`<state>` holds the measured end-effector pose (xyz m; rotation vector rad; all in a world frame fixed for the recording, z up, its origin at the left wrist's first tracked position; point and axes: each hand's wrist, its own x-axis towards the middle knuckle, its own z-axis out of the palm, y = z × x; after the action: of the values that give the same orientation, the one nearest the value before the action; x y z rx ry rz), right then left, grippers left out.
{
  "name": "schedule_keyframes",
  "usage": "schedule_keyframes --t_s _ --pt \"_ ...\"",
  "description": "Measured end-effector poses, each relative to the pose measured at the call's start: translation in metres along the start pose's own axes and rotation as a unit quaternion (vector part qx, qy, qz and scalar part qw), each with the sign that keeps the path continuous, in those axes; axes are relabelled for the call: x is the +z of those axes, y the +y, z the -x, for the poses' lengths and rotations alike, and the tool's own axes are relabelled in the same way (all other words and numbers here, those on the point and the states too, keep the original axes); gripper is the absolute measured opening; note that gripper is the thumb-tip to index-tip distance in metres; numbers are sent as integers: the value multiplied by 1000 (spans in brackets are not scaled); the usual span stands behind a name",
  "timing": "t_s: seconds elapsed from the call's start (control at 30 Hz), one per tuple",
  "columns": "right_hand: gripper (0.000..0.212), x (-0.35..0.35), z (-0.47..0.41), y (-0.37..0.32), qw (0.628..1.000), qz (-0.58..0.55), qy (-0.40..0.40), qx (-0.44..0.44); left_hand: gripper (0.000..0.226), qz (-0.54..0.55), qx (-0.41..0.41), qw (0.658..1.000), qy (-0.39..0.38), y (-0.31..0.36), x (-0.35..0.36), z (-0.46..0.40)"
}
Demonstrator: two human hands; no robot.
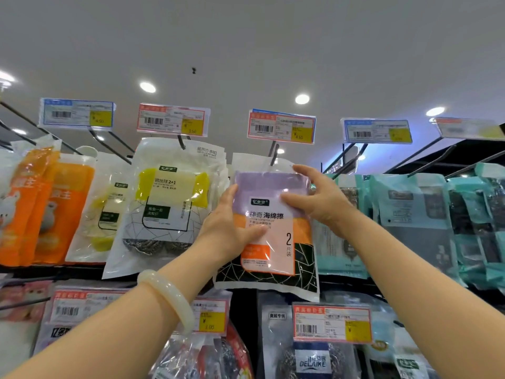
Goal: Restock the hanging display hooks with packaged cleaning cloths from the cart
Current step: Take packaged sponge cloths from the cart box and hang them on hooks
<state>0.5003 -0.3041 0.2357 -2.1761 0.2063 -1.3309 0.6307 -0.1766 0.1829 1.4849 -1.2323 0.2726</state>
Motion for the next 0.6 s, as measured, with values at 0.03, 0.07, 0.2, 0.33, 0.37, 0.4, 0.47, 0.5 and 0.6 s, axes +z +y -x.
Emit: schedule_keyframes --t_s 0.03,0.07,0.2,0.33,0.37,0.4,0.47,0.5,0.6 --pt "76 3 1 3 999 40 -10 -8 96 -16 6 1000 -1 -2 0 -1" --pt "82 5 2 5 997 79 -22 -6 96 -34 12 999 0 -3 0 -2" --pt "91 10 2 13 982 189 -13 8 105 -101 -4 995 -16 -10 4 -8" --pt "80 27 6 26 903 425 52 -43 109 -138 -49 988 -45 -14 15 -10" --pt "77 30 8 29 889 451 50 -61 108 -151 -52 986 -46 -15 17 -10" --pt "75 31 9 31 883 463 41 -68 109 -163 -55 984 -47 -15 19 -10" --pt "76 31 11 32 875 480 15 -60 109 -176 -66 980 -59 -13 21 -11" --pt "77 30 12 31 871 488 -2 -49 109 -179 -73 979 -70 -12 22 -11" --pt "77 27 20 24 880 471 -62 3 112 -194 -91 968 -128 -4 26 -8"
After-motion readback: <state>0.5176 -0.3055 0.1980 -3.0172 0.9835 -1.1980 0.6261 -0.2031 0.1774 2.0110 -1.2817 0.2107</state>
